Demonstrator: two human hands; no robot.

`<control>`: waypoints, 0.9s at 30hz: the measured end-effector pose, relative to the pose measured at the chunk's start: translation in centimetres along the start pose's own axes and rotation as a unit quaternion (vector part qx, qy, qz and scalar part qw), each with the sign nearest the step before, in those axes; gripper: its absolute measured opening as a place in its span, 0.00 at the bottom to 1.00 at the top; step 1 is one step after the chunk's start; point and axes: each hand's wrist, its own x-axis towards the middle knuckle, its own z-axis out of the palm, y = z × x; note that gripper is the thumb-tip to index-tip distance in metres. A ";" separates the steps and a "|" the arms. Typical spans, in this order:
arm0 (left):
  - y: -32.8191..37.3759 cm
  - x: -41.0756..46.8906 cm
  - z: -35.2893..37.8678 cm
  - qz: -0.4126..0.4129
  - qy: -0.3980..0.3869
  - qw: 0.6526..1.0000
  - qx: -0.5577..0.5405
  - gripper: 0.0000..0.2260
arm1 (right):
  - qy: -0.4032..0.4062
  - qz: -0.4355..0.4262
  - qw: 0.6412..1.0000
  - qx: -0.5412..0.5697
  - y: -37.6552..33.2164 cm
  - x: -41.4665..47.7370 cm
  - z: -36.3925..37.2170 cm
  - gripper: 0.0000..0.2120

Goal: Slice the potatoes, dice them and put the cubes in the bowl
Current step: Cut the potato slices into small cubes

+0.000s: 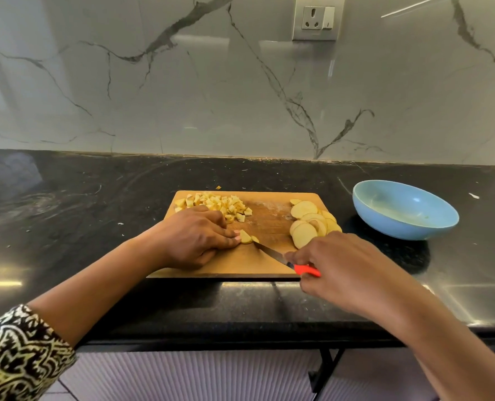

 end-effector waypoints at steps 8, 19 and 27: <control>-0.2 -0.5 -0.2 -0.066 -0.035 0.995 -0.066 0.23 | 0.056 0.030 0.998 0.004 -0.5 0.8 -0.3 0.21; -0.2 -0.2 -0.7 -0.101 -0.100 0.989 -0.044 0.22 | 0.053 0.017 0.998 0.032 -1.5 2.1 2.1 0.20; 0.0 -0.1 -0.7 -0.082 -0.073 0.994 -0.012 0.25 | 0.042 0.016 0.999 0.000 -2.7 2.6 3.1 0.16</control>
